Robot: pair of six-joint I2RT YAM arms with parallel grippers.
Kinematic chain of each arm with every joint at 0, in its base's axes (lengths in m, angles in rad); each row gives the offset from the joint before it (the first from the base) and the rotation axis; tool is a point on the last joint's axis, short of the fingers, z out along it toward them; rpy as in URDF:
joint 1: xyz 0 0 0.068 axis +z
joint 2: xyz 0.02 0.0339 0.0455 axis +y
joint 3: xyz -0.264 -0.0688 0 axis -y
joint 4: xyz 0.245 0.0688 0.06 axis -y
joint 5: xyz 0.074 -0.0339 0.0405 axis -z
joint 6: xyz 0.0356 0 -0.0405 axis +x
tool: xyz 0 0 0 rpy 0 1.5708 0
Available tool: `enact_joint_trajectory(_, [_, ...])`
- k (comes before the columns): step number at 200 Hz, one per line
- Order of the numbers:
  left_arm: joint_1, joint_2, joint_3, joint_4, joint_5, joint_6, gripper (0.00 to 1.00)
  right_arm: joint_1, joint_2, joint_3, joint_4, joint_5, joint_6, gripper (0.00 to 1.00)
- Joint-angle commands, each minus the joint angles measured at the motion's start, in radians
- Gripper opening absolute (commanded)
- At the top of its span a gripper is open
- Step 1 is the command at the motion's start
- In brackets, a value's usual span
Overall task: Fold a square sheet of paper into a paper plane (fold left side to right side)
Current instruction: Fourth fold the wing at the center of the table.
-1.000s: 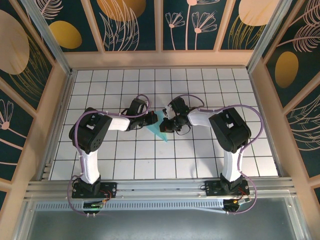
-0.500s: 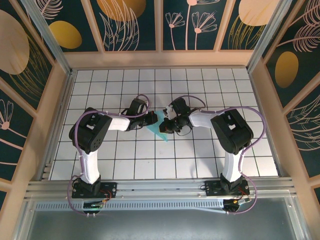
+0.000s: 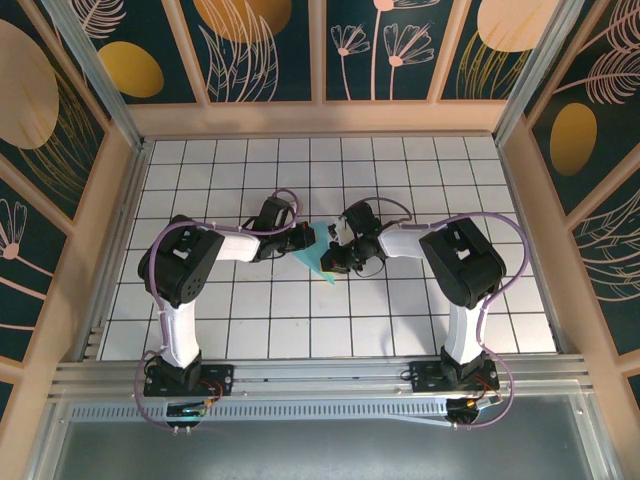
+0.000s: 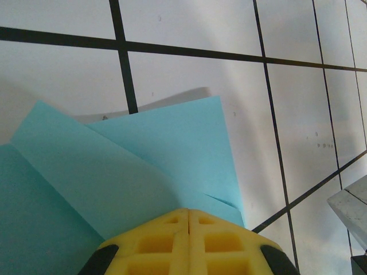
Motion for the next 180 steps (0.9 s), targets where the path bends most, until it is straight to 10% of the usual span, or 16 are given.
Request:
enact_joint_trajectory(1, [0.006, 0.042, -0.012, -0.077, -0.054, -0.002, 0.0, 0.008, 0.005, -0.027, -0.005, -0.013, 0.008, 0.0])
enact_joint_trajectory(180, [0.007, 0.052, 0.001, -0.104, -0.085, -0.002, 0.0, 0.027, -0.105, -0.232, 0.007, -0.006, 0.027, 0.0])
